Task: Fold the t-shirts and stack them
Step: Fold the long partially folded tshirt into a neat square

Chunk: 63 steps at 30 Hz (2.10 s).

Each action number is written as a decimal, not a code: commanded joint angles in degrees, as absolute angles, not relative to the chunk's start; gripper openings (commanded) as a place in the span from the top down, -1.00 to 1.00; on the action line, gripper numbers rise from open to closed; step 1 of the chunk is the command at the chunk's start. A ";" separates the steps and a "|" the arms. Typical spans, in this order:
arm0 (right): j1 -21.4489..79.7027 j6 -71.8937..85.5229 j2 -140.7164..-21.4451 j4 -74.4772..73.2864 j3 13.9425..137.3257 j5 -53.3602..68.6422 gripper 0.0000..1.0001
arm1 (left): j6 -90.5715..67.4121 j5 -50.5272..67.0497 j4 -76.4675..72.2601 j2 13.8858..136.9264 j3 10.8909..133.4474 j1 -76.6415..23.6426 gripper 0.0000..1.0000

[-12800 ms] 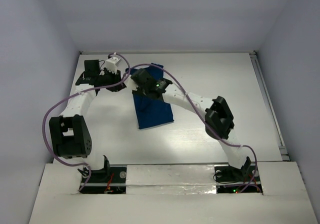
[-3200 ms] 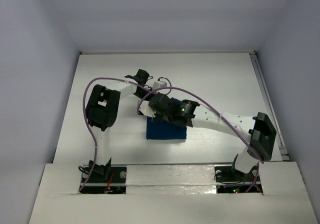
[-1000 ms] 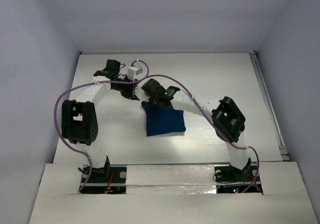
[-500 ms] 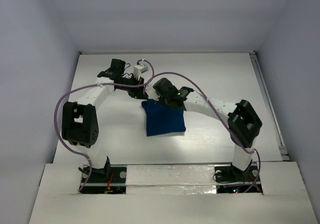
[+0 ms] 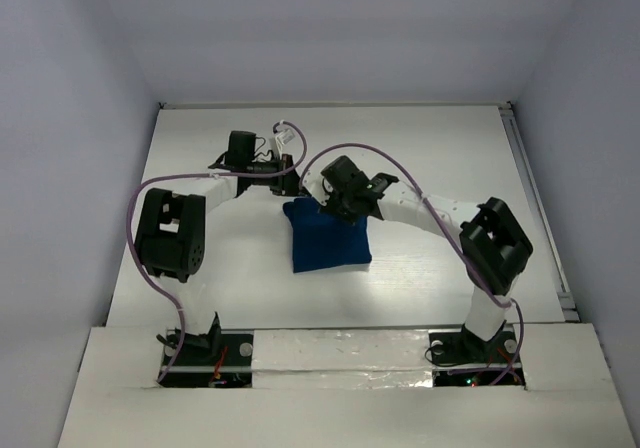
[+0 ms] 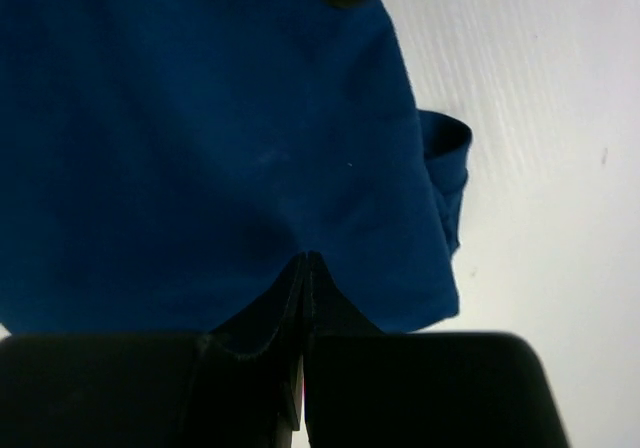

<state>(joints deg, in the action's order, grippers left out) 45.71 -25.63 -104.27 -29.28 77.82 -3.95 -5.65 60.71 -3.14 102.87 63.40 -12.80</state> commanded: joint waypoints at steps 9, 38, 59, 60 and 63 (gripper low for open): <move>41.93 -20.83 -93.27 -18.82 71.20 4.65 1.00 | -31.44 72.50 -31.19 105.82 62.59 -10.99 1.00; 32.08 -14.85 -107.23 -28.74 80.16 23.20 1.00 | -2.90 50.13 3.86 110.99 63.80 -14.15 1.00; 32.08 -11.51 -116.73 -37.80 86.84 13.71 1.00 | 2.45 50.35 11.77 112.60 67.84 -14.77 1.00; 32.08 -11.51 -115.33 -36.75 86.57 13.62 1.00 | 3.33 52.10 11.69 111.63 68.03 -14.77 1.00; 32.08 -11.43 -109.70 -34.55 85.35 14.15 1.00 | 5.88 54.14 10.81 106.45 68.90 -14.24 1.00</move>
<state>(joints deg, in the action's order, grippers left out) 32.36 -11.75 -116.25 -35.79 85.91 16.82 0.75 52.16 9.13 113.08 66.70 -14.83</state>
